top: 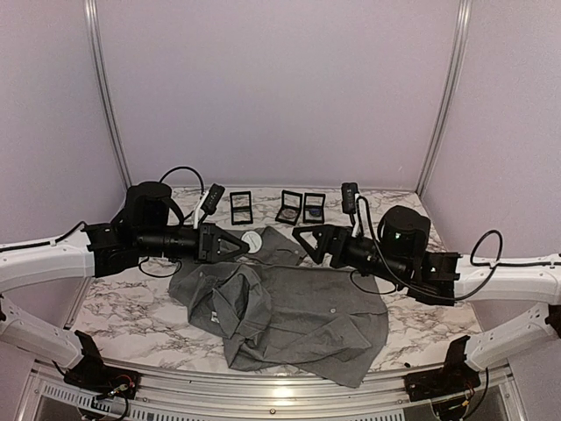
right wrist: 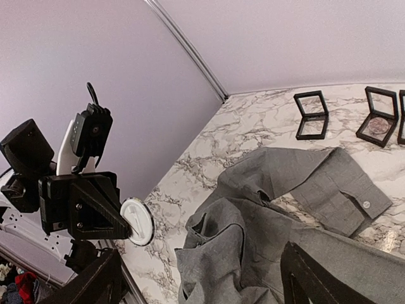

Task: Remove the brooch from the garment
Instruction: Close the brooch at the center of the board.

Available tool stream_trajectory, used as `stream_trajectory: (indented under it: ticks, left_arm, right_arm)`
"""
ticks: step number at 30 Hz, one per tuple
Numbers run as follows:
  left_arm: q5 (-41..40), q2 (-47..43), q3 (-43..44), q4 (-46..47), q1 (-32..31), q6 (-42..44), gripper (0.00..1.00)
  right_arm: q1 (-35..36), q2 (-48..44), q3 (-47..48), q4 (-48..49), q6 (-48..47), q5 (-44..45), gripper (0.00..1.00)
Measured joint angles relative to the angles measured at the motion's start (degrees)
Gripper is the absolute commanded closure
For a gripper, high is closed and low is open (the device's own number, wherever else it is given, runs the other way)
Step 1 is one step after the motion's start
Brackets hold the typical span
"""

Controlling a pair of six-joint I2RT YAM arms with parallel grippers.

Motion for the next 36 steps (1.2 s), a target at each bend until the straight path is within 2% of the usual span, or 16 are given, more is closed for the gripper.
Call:
stream_trajectory:
  ticks: [12, 26, 36]
  left_arm:
    - [0.0, 1.4, 0.0, 5.5, -1.8, -1.1, 1.0]
    - [1.0, 3.1, 0.3, 12.4, -5.8, -1.2, 1.0]
    - [1.6, 3.6, 0.7, 14.4, -6.9, -1.3, 1.0]
  right_arm:
    - [-0.9, -2.7, -3.0, 6.7, -0.7, -7.1, 0.22]
    - [-0.9, 3.6, 0.0, 10.2, -1.2, -17.5, 0.5]
    - [-0.9, 5.0, 0.0, 13.6, -0.5, -22.0, 0.63]
